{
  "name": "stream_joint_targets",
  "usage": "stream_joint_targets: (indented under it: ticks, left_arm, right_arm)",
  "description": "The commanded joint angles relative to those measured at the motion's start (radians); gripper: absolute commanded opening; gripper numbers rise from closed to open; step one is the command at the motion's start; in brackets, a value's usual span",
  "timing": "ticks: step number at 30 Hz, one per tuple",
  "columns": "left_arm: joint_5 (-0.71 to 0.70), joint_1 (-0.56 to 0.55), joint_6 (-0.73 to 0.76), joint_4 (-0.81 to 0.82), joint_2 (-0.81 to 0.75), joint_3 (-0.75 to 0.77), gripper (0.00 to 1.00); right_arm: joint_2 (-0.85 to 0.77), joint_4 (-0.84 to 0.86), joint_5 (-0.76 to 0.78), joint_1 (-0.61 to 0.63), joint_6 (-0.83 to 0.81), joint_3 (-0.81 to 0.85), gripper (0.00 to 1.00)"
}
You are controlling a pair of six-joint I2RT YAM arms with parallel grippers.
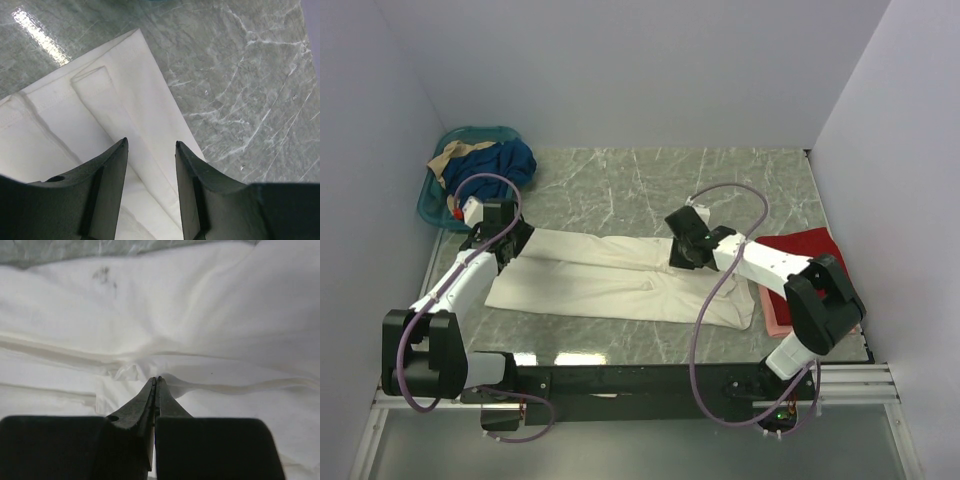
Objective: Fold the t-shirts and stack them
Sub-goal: Fold the tshirt
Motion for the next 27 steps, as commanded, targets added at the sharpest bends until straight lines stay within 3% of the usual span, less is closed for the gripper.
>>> stream_joint_targets:
  ticks: [1, 12, 20, 22, 27]
  left_arm:
    - [0.014, -0.004, 0.018, 0.018, -0.039, -0.006, 0.48]
    - [0.031, -0.004, 0.018, 0.025, -0.053, -0.036, 0.48]
    - [0.039, -0.004, 0.005, 0.033, -0.067, -0.071, 0.49]
    - [0.039, -0.004, 0.004, 0.035, -0.065, -0.071, 0.49]
    - [0.045, -0.004, 0.005, 0.041, -0.057, -0.071, 0.48]
  right_arm:
    - [-0.065, 0.029, -0.001, 0.046, 0.061, -0.042, 0.0]
    - [-0.134, 0.092, 0.046, 0.233, 0.219, -0.161, 0.0]
    - [-0.187, 0.18, 0.062, 0.299, 0.255, -0.267, 0.0]
    - [-0.196, 0.226, 0.056, 0.31, 0.258, -0.292, 0.03]
    - [-0.188, 0.238, 0.048, 0.313, 0.23, -0.287, 0.22]
